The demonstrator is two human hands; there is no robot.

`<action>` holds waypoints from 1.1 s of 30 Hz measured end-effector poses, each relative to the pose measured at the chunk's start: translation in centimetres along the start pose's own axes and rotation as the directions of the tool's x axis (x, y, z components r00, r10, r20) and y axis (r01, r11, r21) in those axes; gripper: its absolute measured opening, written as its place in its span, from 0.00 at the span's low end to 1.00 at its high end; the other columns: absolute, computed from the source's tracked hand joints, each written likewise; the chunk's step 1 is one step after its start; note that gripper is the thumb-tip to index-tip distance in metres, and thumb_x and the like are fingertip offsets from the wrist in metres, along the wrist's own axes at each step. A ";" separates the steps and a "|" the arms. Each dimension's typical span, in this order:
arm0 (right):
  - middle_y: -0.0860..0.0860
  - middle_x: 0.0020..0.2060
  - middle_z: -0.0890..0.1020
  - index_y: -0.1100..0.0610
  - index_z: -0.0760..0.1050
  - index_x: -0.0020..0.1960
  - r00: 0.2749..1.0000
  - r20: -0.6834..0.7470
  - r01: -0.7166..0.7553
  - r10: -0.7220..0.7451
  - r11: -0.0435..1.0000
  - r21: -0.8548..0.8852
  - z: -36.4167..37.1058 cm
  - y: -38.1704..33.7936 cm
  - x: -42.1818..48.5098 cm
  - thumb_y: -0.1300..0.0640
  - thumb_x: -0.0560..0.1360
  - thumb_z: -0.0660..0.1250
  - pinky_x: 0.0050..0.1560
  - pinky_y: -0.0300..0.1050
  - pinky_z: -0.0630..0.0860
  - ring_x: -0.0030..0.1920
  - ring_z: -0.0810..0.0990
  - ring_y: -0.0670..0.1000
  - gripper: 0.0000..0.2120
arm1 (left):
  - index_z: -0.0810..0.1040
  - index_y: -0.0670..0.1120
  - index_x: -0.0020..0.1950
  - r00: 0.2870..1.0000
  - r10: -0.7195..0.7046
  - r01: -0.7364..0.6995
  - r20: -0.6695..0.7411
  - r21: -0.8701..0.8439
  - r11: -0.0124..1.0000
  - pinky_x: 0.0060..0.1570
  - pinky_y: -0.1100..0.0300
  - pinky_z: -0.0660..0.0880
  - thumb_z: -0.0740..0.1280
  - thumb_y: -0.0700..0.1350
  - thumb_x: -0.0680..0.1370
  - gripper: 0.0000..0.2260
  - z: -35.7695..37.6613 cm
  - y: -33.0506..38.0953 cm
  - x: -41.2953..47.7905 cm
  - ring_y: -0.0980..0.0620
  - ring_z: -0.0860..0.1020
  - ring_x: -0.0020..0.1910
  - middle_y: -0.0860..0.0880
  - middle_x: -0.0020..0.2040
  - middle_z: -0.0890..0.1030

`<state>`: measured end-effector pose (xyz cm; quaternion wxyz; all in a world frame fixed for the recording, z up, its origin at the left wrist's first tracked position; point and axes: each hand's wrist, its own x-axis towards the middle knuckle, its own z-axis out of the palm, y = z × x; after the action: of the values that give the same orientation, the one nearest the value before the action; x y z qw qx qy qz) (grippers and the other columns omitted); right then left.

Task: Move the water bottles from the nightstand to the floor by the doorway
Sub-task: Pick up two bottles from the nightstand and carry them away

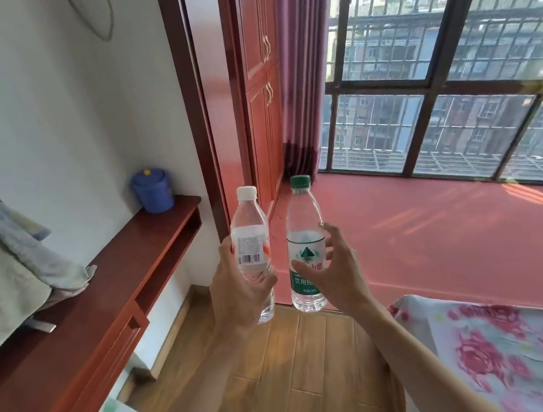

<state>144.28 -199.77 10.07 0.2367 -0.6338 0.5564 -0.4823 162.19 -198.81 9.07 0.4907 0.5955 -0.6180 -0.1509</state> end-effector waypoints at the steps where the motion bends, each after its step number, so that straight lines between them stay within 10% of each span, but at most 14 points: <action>1: 0.38 0.45 0.78 0.50 0.65 0.67 1.000 0.000 0.002 -0.002 1.000 -0.002 0.6 0.4 1.4 0.49 0.65 0.79 0.41 0.47 0.82 0.44 0.81 0.42 0.36 | 0.62 0.53 0.67 1.000 -0.002 0.002 -0.001 0.002 1.000 0.41 0.61 0.81 0.79 0.56 0.66 0.36 0.5 -0.7 1.4 0.53 0.82 0.42 0.51 0.50 0.79; 16: 0.37 0.46 0.78 0.50 0.66 0.66 0.997 0.043 0.058 -0.057 0.998 -0.018 10.4 3.1 20.4 0.51 0.65 0.79 0.39 0.41 0.80 0.42 0.80 0.37 0.34 | 0.67 0.42 0.63 0.996 0.045 -0.040 -0.076 0.058 0.997 0.36 0.80 0.68 0.79 0.53 0.67 0.33 3.2 -8.0 19.8 0.64 0.75 0.35 0.50 0.44 0.81; 33: 0.39 0.46 0.81 0.48 0.66 0.66 0.978 0.200 0.034 -0.059 0.992 0.125 16.8 7.5 33.2 0.55 0.66 0.79 0.44 0.43 0.81 0.45 0.81 0.37 0.33 | 0.65 0.44 0.66 0.978 -0.030 0.041 -0.205 0.053 0.998 0.38 0.77 0.71 0.76 0.61 0.67 0.37 7.7 -13.7 30.1 0.59 0.80 0.41 0.51 0.48 0.82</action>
<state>152.60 -236.74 8.28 0.3190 -0.6772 0.4841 -0.4531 169.94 -231.84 7.71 0.5314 0.6324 -0.5579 -0.0802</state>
